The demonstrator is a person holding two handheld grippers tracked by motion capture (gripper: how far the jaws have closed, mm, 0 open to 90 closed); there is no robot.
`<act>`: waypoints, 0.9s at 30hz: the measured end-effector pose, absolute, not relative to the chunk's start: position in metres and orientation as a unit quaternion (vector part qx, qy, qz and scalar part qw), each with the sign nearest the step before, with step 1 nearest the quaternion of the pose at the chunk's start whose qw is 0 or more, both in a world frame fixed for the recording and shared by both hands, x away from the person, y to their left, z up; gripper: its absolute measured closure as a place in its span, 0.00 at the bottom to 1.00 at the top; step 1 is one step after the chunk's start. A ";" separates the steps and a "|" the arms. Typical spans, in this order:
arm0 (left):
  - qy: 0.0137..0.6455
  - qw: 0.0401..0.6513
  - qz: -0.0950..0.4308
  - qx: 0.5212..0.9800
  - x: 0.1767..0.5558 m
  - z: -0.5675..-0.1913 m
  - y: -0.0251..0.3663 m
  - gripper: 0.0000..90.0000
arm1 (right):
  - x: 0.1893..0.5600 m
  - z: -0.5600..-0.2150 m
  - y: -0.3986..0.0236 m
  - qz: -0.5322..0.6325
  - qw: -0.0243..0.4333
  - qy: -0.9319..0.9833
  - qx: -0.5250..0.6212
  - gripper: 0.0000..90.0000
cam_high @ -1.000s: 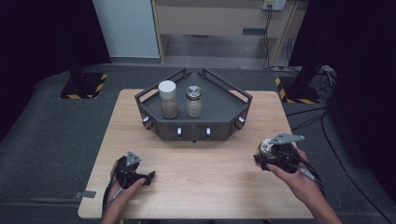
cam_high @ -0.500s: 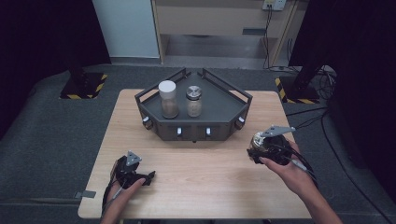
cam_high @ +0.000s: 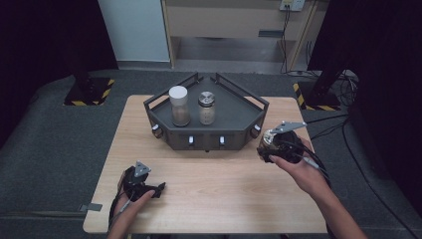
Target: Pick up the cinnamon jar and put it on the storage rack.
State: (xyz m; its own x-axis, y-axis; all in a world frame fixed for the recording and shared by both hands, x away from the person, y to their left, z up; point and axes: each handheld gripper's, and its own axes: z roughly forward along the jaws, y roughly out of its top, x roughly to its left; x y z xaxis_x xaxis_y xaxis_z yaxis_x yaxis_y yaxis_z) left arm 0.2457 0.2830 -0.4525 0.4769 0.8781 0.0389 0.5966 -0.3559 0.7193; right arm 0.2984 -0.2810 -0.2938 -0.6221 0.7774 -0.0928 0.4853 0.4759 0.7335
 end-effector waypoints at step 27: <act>0.463 0.326 0.215 0.795 0.246 -0.452 0.283 0.00 | 0.340 -0.260 -0.259 0.355 0.231 0.818 0.388 0.35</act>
